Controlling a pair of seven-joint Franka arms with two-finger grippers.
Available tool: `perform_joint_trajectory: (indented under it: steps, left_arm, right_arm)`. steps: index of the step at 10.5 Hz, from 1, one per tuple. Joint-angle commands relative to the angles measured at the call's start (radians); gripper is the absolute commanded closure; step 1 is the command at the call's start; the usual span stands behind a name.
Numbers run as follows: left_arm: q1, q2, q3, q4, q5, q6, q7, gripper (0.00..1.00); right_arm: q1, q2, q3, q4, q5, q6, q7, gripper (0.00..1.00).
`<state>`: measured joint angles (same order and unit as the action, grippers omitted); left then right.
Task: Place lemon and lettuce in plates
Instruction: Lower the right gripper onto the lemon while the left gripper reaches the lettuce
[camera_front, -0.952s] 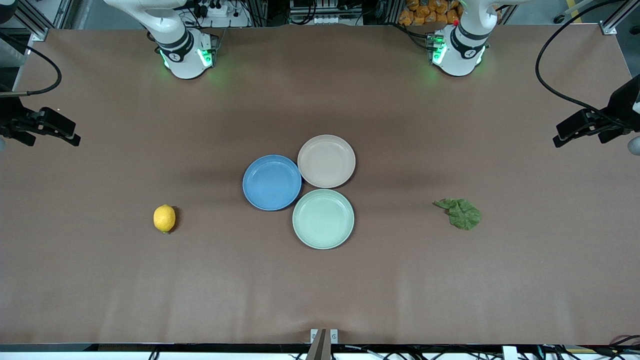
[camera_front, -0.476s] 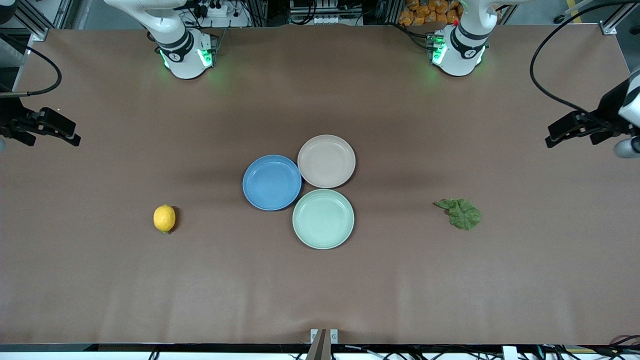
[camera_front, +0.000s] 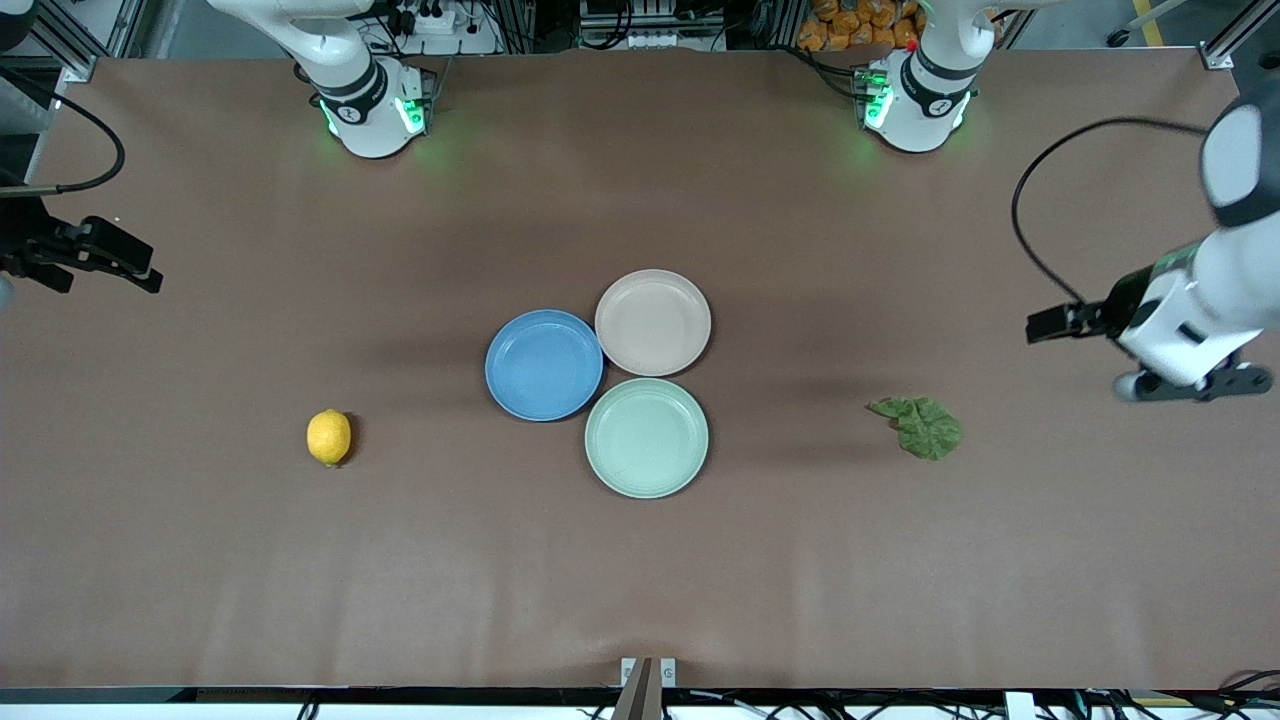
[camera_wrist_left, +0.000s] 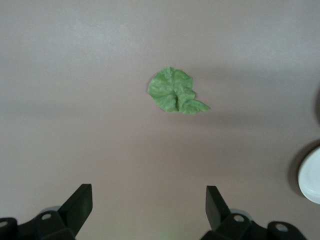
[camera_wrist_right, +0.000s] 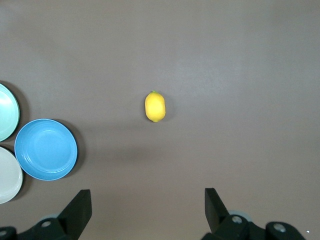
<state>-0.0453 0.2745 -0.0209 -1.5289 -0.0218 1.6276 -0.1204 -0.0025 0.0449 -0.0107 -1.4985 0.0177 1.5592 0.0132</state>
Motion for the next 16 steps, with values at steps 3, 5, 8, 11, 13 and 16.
perform_joint_trajectory:
  steps: [3,5,8,11,13,16]
  left_arm:
    - [0.001,0.201,-0.001,-0.019,-0.015,0.174,0.027,0.00]
    - [-0.031,0.230,-0.004,-0.056,-0.010,0.253,0.027,0.00]
    - [-0.028,0.316,-0.007,-0.066,0.000,0.346,0.028,0.00]
    - [-0.021,0.400,-0.011,-0.060,-0.016,0.415,0.030,0.00]
    - [-0.025,0.413,-0.013,-0.063,-0.052,0.426,0.031,0.00]
    - [-0.019,0.445,-0.013,-0.060,-0.064,0.442,0.034,0.00]
  right_arm:
    - [0.010,0.009,-0.006,-0.016,0.011,0.013,-0.002,0.00]
    - [0.007,0.015,-0.006,-0.057,0.011,0.012,-0.002,0.00]
    - [0.016,0.065,-0.005,-0.127,0.021,0.068,0.001,0.00]
    - [0.027,0.125,-0.005,-0.267,0.021,0.265,0.001,0.00]
    - [0.045,0.202,-0.005,-0.305,0.021,0.369,0.001,0.00]
    - [0.048,0.315,-0.005,-0.305,0.019,0.461,0.001,0.00]
